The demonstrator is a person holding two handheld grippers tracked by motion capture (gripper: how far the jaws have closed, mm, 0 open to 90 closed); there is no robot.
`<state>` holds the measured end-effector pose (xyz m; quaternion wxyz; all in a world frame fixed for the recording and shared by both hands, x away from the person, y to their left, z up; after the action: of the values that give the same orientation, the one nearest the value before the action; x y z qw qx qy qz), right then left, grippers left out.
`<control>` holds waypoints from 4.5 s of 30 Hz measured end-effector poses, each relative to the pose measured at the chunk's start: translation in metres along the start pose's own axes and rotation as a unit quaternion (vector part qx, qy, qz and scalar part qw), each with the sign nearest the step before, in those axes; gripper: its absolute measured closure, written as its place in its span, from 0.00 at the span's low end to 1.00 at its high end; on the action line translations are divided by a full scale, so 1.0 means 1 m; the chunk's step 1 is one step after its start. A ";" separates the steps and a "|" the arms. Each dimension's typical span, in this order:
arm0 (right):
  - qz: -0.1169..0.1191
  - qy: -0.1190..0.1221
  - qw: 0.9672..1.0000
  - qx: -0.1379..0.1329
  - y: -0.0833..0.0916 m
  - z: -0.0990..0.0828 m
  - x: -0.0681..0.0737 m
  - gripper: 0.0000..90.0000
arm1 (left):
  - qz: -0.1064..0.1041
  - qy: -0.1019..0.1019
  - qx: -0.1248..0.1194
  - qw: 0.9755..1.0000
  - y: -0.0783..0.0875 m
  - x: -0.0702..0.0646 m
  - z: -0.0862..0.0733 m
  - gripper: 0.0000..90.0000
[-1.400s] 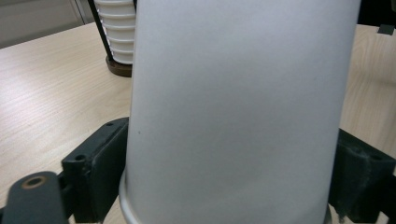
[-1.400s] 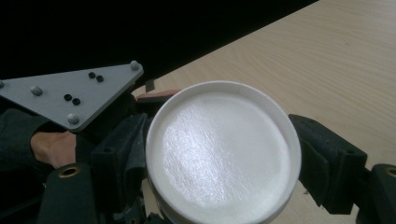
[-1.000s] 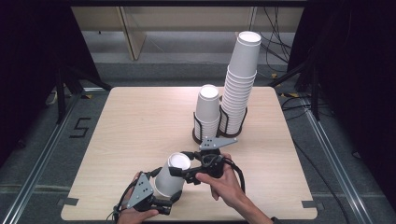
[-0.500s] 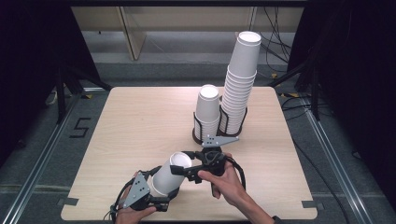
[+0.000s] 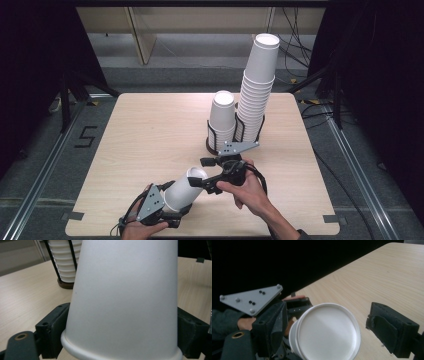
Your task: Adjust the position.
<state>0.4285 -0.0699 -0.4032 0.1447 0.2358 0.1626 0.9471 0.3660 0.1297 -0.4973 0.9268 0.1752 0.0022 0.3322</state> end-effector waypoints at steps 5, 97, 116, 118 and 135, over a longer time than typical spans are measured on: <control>-0.010 0.045 0.998 0.035 0.005 0.002 0.001 0.19 | -0.016 -0.006 0.029 0.999 0.000 -0.003 -0.001 0.15; 0.044 0.290 0.911 0.289 -0.011 -0.040 0.005 0.20 | -0.124 -0.088 -0.023 0.988 0.016 -0.011 0.017 0.18; -0.022 0.386 0.853 0.351 -0.031 -0.053 0.024 0.26 | -0.131 -0.071 0.008 0.989 0.013 -0.015 0.016 0.12; -0.010 0.382 0.861 0.334 -0.030 -0.050 0.022 0.26 | -0.128 -0.042 -0.014 0.991 0.012 -0.012 0.016 0.09; 0.041 0.282 0.939 0.196 -0.003 -0.037 -0.006 0.26 | -0.116 0.068 -0.073 0.988 0.015 0.005 0.016 0.16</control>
<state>0.4158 -0.0785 -0.4372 0.0050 -0.0103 0.3690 0.9294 0.3626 0.1384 -0.4773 0.9670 0.0824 0.0609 0.2331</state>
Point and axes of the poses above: each handheld gripper's, and its own axes: y roughly backward along the jaws, z roughly out of its top, x roughly to its left, the point moved 3 cm from there along -y, roughly forward along the jaws, and after that the axes turned 3 degrees about -y, right-handed, at the moved point
